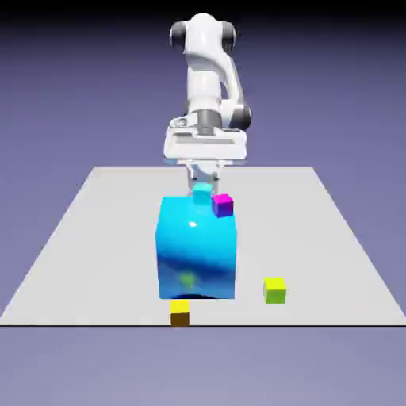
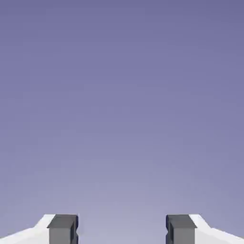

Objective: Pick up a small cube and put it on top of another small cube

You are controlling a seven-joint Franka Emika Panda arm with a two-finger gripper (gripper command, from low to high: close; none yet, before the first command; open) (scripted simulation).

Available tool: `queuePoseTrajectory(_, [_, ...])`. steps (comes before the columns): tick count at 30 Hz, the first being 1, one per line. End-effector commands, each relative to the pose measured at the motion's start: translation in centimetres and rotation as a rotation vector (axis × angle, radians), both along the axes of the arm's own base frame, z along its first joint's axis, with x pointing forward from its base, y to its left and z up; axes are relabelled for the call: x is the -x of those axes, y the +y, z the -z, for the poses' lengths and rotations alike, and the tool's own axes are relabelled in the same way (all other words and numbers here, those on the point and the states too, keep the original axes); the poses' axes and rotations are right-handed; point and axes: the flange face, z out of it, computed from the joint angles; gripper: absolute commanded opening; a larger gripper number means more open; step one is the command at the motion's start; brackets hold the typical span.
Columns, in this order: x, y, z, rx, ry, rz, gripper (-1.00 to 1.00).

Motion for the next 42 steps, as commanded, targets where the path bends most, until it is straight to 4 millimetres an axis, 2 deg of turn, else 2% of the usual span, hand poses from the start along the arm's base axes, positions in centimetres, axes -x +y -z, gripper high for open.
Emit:
queuePoseTrajectory(1, [-0.4,0.3,0.5,0.014,0.020,-0.033,0.00])
queuePoseTrajectory(11, [-3.8,4.2,6.5,0.150,0.202,-0.389,0.00])
queuePoseTrajectory(20, [-5.5,8.4,12.7,0.261,0.330,-0.738,0.00])
queuePoseTrajectory(28, [-5.8,12.3,18.5,0.351,0.411,-1.061,0.00])
queuePoseTrajectory(37, [-5.1,16.5,25.0,0.441,0.462,-1.432,0.00])
queuePoseTrajectory(39, [-5.0,16.8,25.6,0.449,0.465,-1.465,0.00])
queuePoseTrajectory(42, [-5.2,17.4,29.3,0.454,0.462,-1.466,0.00])
